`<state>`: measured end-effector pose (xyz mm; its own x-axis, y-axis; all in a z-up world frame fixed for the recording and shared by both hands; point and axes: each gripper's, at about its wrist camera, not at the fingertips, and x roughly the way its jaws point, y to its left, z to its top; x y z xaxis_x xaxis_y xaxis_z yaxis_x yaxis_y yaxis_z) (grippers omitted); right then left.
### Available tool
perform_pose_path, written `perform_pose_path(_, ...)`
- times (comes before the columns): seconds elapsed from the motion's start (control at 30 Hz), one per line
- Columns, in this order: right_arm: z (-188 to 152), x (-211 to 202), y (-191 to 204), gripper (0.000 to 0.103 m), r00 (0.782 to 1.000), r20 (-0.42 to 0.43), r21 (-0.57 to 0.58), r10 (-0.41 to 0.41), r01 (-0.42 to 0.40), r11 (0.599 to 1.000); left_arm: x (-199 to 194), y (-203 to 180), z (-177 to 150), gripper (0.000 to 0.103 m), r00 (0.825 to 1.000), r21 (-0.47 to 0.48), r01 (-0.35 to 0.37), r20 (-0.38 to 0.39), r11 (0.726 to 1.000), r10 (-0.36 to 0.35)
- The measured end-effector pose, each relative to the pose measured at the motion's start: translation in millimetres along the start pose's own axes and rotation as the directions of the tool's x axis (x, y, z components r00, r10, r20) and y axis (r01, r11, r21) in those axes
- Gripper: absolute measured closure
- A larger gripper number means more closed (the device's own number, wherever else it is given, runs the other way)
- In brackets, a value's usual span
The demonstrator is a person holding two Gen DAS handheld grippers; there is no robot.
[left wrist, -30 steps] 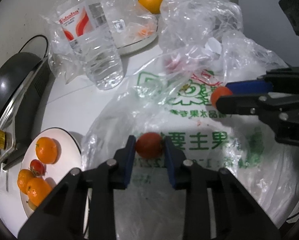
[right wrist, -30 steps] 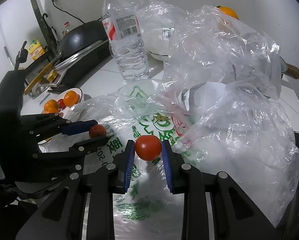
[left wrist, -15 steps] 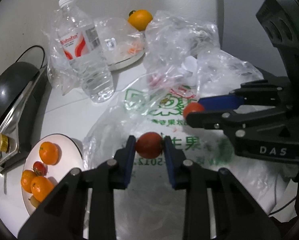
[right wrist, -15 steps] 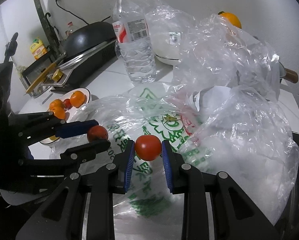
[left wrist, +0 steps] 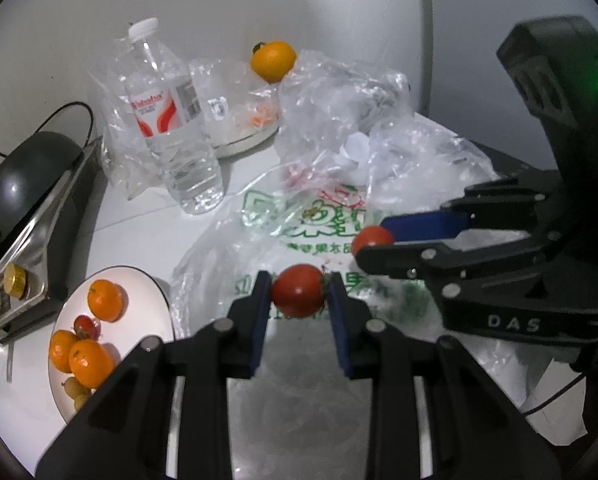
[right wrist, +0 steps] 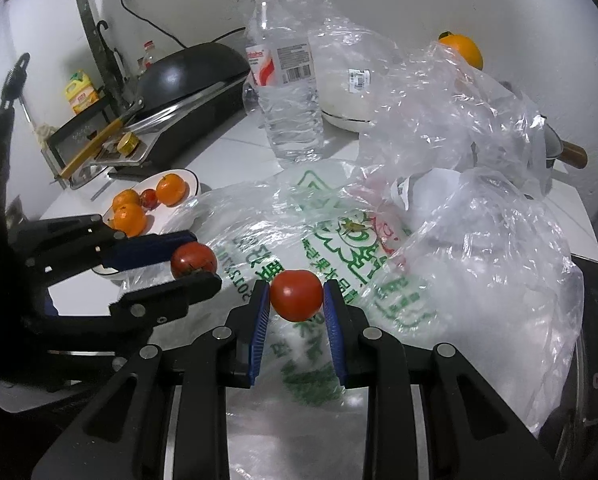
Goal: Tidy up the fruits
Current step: 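Carry the tomato with the right tool while the left tool carries its tomato to the plate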
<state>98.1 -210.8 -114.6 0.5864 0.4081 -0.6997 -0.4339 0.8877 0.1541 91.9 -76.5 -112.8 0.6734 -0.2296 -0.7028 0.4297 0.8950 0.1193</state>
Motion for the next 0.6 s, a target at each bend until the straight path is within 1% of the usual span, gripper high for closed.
perform_pose_path(0.23, -5.2, -1.3, 7.0, 0.074, 1.000, -0.010, -0.005, 0.001, -0.001, 1.000, -14.4, 0.5, -8.5, 0.074, 1.000, -0.015, 0.003, 0.013, 1.000, -0.003)
perform_pose_path(0.43, -4.0, -12.4, 17.7, 0.074, 1.000, 0.013, -0.023, -0.004, 0.004, 1.000, -33.3, 1.8, -14.3, 0.074, 0.999, -0.022, -0.005, 0.042, 1.000, 0.006)
perform_pose_path(0.6, -8.2, -6.8, 27.7, 0.074, 1.000, -0.011, -0.032, -0.002, 0.002, 0.999, -42.2, 6.3, -22.5, 0.074, 0.999, -0.032, 0.000, 0.045, 0.999, 0.001)
